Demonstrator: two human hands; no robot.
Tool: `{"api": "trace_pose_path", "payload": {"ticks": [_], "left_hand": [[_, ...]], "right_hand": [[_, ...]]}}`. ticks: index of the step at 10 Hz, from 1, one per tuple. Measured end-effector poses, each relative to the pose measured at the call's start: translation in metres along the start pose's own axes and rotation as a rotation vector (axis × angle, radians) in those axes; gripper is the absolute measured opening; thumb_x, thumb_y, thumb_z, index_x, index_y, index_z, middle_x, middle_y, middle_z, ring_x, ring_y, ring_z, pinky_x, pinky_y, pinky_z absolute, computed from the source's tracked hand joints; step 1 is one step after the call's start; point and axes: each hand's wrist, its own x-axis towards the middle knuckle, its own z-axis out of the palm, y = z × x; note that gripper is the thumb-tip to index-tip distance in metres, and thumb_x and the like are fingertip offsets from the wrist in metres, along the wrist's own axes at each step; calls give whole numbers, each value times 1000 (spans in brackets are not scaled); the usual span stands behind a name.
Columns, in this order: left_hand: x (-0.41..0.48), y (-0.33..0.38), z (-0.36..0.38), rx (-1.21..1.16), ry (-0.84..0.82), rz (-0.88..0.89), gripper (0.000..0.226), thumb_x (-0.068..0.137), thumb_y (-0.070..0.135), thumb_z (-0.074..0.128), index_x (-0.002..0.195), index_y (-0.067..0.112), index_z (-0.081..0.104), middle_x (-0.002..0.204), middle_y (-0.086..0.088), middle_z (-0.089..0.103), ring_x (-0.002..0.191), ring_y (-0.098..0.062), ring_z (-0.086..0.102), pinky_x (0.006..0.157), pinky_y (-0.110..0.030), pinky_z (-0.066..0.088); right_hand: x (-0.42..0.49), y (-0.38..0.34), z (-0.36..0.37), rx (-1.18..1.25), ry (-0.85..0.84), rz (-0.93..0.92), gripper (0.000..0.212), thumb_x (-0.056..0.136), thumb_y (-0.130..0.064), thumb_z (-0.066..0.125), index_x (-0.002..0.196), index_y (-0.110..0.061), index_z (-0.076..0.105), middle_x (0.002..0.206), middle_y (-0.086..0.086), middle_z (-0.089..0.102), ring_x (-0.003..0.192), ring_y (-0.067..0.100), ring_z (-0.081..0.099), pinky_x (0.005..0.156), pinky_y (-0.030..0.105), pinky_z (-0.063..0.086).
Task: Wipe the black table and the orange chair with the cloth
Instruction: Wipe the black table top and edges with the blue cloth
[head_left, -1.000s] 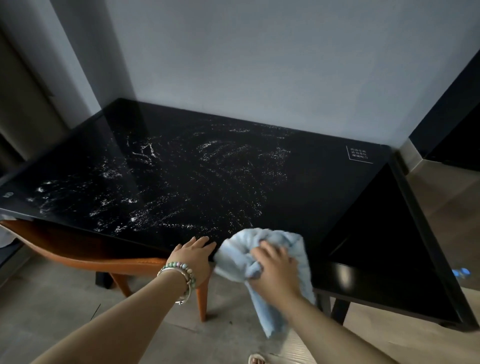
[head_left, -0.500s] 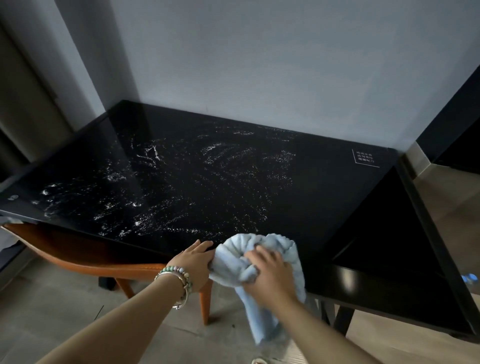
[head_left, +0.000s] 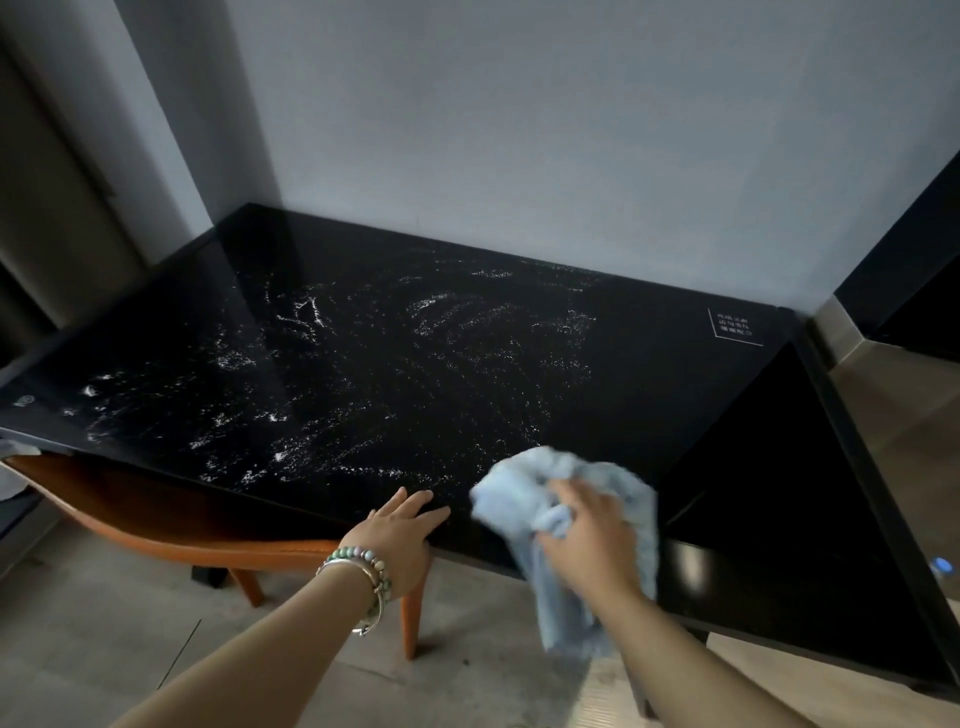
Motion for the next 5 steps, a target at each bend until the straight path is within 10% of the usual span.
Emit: {"api": "trace_pose_path", "payload": {"ticks": [1, 2, 5], "left_hand": [[-7, 8, -10, 1, -50, -23, 49, 101, 19, 28, 148, 27, 21, 158, 7, -2, 145, -26, -10, 118, -48, 9], [-4, 11, -13, -46, 5, -43, 50, 102, 23, 24, 149, 33, 11, 158, 8, -2, 146, -25, -7, 118, -46, 11], [18, 20, -36, -71, 49, -112, 49, 102, 33, 23, 149, 35, 9, 158, 6, -1, 146, -27, -6, 117, -47, 9]], "right_hand": [[7, 10, -2, -128, 55, 318, 50, 85, -40, 49, 134, -29, 41, 137, 3, 43, 122, 30, 43, 92, 48, 44], [-8, -10, 15, -170, -4, 19, 50, 67, -45, 43, 110, -28, 61, 112, 4, 64, 93, 34, 62, 65, 46, 51], [56, 50, -4, -128, 30, 326, 61, 90, -49, 41, 141, -29, 13, 150, 6, 24, 135, 31, 27, 100, 53, 35]]}}
